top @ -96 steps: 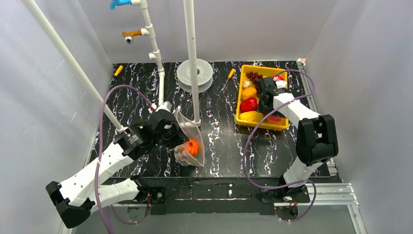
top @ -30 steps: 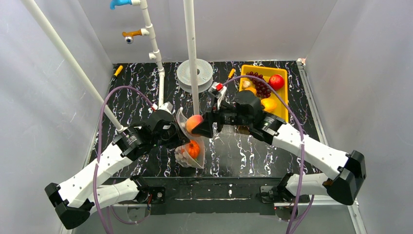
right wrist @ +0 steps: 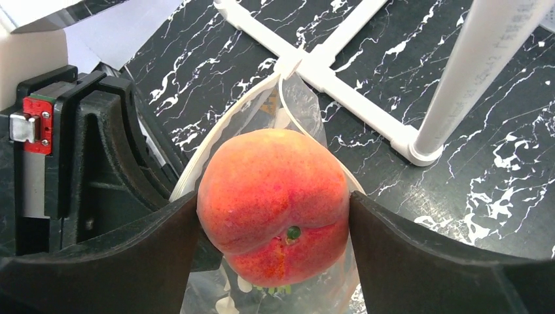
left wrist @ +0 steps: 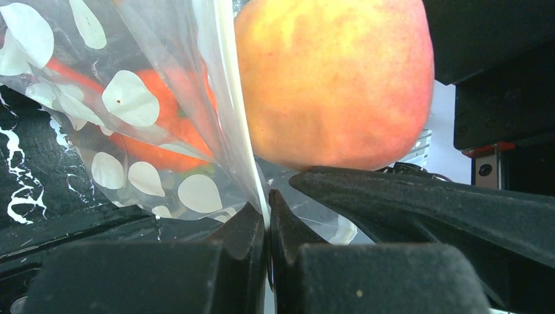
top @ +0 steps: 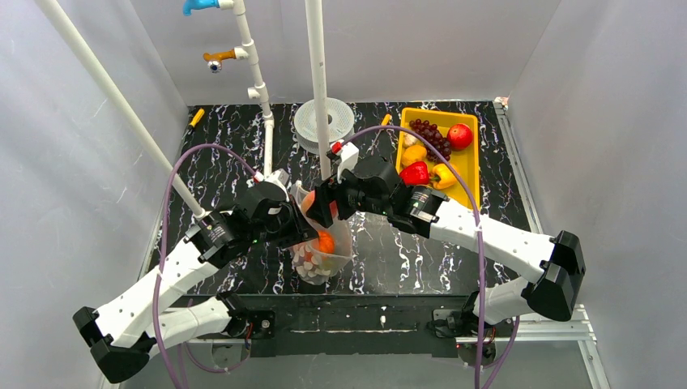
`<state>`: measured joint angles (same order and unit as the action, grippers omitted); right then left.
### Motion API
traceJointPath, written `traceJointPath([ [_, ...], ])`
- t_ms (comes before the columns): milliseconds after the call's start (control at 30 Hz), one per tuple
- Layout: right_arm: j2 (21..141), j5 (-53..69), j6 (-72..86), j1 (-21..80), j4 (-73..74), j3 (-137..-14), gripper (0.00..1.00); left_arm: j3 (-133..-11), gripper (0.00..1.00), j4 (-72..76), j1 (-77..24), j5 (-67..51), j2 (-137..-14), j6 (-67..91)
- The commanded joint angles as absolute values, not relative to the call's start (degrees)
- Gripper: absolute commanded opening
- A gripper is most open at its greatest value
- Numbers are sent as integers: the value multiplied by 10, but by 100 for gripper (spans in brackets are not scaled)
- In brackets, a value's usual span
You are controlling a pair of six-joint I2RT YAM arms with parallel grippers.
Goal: Place the food in the zip-top bag and seal the zipper
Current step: Place the fake fruit in the zipper food storage bag, then adjust the zipper food storage bag at the center of the board.
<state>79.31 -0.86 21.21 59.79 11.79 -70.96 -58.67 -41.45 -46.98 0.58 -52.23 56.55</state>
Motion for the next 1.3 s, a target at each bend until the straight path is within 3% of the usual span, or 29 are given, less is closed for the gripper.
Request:
traceJointPath([
  [0,791,3,220,599,94,-740,88,-593,0,-413,-471,0,-503,557],
  [167,777,3,216,599,101,-730,98,-592,0,-406,-471,1,-502,557],
  [533,715,-82,211,597,174,-719,97,-593,0,-408,-471,16,-487,556],
  [767,654,-77,242,597,194,-640,75,-590,0,-402,-471,13,-492,557],
  [1067,679,-32,270,598,213,-613,57,-594,0,-396,-471,6,-498,557],
  [1267,686,-22,257,598,208,-645,25,-590,0,-400,-471,15,-487,564],
])
